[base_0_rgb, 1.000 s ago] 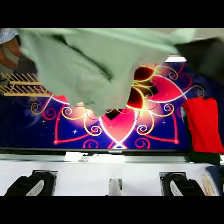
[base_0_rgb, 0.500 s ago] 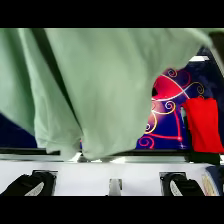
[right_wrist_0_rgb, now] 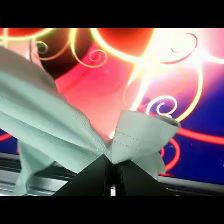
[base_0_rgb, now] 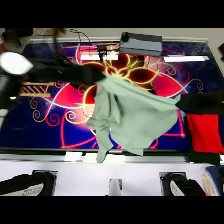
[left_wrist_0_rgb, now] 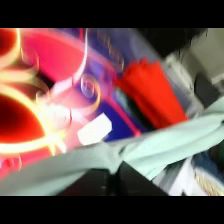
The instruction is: Fold the shirts.
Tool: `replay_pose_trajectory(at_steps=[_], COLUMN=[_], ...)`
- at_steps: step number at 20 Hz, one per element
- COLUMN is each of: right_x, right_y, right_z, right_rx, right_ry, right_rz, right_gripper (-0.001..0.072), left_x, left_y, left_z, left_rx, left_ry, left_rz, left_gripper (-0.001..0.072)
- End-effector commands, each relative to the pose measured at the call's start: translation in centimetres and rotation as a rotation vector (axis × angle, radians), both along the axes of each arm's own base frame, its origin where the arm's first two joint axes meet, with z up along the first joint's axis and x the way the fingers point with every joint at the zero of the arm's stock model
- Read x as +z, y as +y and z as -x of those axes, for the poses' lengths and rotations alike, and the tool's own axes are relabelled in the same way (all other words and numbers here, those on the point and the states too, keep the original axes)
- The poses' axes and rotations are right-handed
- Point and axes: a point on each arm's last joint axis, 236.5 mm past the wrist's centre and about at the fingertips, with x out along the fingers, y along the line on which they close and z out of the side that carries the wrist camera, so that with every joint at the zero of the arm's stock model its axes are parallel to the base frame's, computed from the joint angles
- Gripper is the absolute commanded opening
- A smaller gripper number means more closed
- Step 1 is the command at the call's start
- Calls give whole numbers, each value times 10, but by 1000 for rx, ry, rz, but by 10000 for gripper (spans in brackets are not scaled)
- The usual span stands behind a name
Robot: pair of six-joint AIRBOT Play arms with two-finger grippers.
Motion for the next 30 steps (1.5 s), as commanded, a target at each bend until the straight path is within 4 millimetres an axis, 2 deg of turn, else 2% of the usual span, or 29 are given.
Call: replay_pose_trajectory(at_steps=[1, 2, 3, 5, 7, 8, 10, 11, 12, 13, 14, 17, 19, 23, 24, 25, 26, 27, 30], right_x=[-56, -61, -62, -65, -71, -73, -78, -80, -82, -84, -89, -104, -126, -200, -214, -225, -233, -241, -269], right_y=[-10, -9, -10, -12, -17, -21, -35, -42, -48, -51, -52, -50, -39, -24, -19, -11, 0, 9, 13], right_z=[-27, -39, -48, -62, -63, -62, -57, -54, -52, -47, -37, 4, 26, 88, 100, 108, 113, 116, 127], right_rx=[-84, -105, -119, -132, -136, -139, -148, -153, -158, -155, -143, -109, -88, -58, -55, -54, -57, -63, -106], right_ry=[59, 49, 34, 9, 21, 31, 52, 62, 73, 94, 135, 314, 387, 606, 651, 677, 691, 698, 715], right_rz=[6, -11, -18, -15, 6, 29, 90, 123, 151, 168, 177, 188, 151, 96, 74, 40, -9, -52, -77], right_gripper=[27, 28, 28, 28, 28, 28, 32, 115, 356, 560, 613, 609, 609, 619, 672, 671, 672, 672, 672], left_x=[-118, -127, -133, -138, -140, -150, -179, -190, -201, -212, -224, -268, -292, -302, -305, -308, -310, -311, -311], left_y=[-46, -58, -62, -45, -3, 29, 99, 123, 134, 133, 129, 106, 87, 41, 35, 31, 29, 29, 32], left_z=[38, 51, 56, 52, 39, 29, 21, 24, 32, 43, 56, 91, 107, 120, 119, 118, 117, 117, 115], left_rx=[-160, -207, -229, -203, -164, -105, 33, 55, 48, 26, 7, -33, -34, -34, -29, -24, -20, -17, -13], left_ry=[375, 454, 497, 560, 568, 576, 617, 624, 640, 672, 708, 740, 723, 727, 720, 714, 712, 712, 716], left_rz=[-72, -43, -36, -55, -110, -190, -415, -505, -558, -568, -580, -625, -635, -540, -529, -526, -526, -525, -523], left_gripper=[473, 607, 605, 599, 594, 592, 439, 443, 576, 720, 720, 720, 720, 720, 720, 717, 637, 509, 49])
